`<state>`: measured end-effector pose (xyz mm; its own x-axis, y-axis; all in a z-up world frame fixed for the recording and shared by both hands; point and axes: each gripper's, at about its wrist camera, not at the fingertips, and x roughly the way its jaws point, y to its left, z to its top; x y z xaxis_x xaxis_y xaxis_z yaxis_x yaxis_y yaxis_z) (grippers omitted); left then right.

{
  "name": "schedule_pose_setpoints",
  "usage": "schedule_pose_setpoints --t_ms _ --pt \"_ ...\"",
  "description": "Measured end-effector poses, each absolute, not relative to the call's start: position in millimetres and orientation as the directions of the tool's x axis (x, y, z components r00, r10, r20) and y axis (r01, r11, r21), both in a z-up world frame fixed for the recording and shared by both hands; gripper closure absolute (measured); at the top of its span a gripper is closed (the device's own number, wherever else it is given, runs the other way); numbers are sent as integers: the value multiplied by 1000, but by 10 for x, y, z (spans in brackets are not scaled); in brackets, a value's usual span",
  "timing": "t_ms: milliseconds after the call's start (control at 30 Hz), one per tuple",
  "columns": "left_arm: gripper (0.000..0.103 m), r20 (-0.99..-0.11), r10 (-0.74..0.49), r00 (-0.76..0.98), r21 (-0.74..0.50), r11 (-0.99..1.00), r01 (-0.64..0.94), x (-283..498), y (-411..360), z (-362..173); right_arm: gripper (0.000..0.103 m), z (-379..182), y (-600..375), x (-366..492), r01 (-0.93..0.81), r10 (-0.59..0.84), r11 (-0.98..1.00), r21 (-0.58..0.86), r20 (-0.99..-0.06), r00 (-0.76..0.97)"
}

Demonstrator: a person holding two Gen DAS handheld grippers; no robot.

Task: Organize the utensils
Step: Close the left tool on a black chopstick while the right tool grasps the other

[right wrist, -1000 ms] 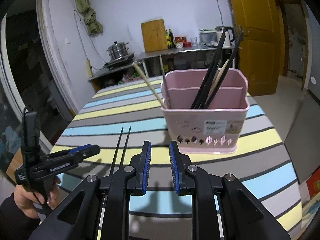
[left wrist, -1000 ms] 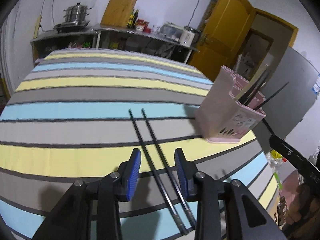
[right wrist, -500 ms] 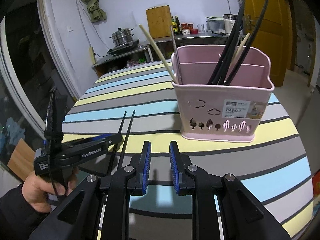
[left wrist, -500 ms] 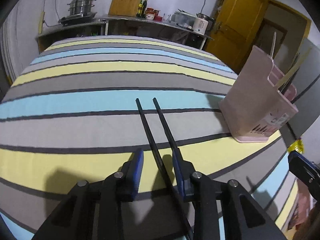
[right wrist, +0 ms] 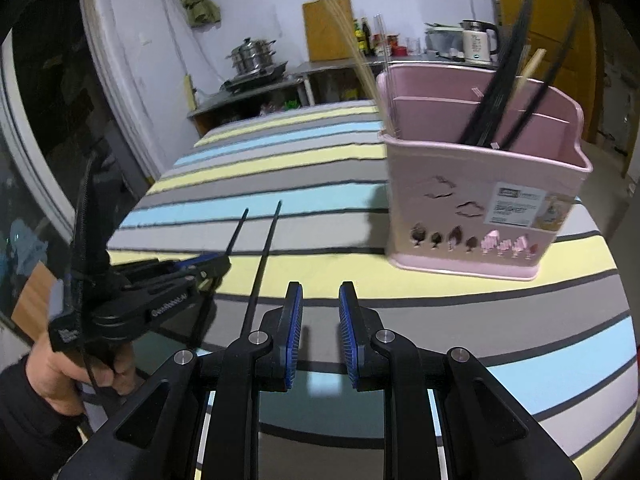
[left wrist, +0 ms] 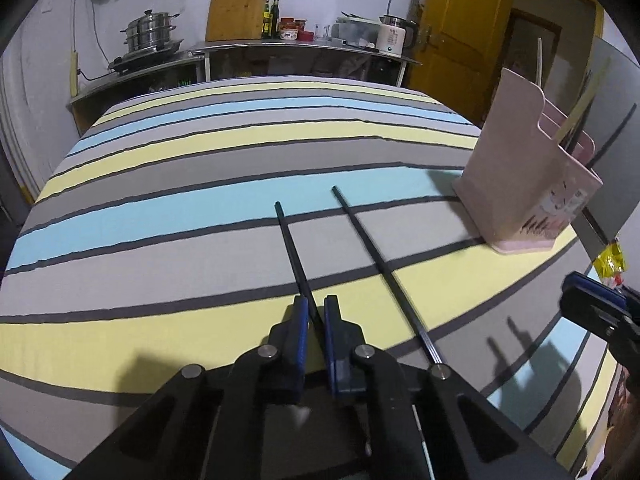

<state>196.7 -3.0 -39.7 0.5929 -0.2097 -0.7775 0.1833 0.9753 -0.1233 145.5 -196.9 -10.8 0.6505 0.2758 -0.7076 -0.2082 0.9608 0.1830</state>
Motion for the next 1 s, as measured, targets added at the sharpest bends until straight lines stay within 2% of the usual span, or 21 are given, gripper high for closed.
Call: schedule_pose_setpoints --t_ms 333,633,1000 --pt "95 -780 -202 592 -153 979 132 1823 476 -383 83 -361 -1518 1758 -283 318 941 185 -765 560" --pt "94 -780 -201 592 -190 978 82 1926 555 -389 83 -543 -1279 2196 -288 306 941 175 -803 511" --pt "94 -769 -150 621 -130 988 79 2058 473 -405 84 -601 -1092 2428 -299 270 946 124 -812 517"
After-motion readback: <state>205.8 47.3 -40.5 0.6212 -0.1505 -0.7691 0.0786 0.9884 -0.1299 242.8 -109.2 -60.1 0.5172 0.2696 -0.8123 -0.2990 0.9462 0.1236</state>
